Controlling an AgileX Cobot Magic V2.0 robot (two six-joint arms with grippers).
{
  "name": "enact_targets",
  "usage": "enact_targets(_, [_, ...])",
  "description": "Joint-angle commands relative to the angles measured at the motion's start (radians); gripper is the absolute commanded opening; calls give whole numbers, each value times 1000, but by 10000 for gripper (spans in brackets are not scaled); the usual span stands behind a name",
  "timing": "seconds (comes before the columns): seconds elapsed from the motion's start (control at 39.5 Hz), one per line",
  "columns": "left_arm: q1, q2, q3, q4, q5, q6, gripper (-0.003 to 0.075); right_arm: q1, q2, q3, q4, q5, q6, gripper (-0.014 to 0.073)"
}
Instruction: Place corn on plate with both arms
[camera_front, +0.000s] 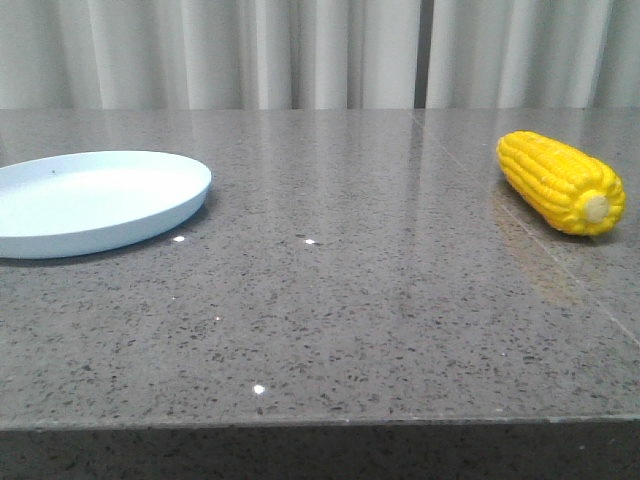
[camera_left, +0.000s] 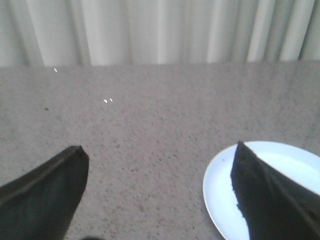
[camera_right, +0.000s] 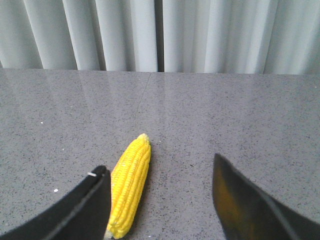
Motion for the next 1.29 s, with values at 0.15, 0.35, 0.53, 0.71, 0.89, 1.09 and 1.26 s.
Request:
enact_targets(0.15, [-136, 340, -275, -50, 250, 0, 563, -4, 13, -39, 9, -70, -9, 471])
enact_targets(0.35, [-183, 592, -434, -50, 435, 0, 563, -4, 13, -39, 9, -70, -9, 471])
enact_targets(0.53, [-174, 748, -508, -50, 486, 0, 563, -4, 13, -39, 9, -70, -9, 471])
enact_targets(0.71, [-174, 840, -519, -50, 480, 0, 562, -4, 13, -39, 9, -70, -9, 471])
enact_targets(0.89, [-174, 873, -519, -56, 480, 0, 524, -4, 13, -39, 9, -70, -9, 471])
enact_targets(1.09, [-174, 873, -523, -60, 477, 0, 197, -4, 13, -39, 9, -70, -9, 471])
enact_targets(1.26, [-174, 873, -525, -66, 469, 0, -20, -4, 13, -39, 9, -70, -9, 471])
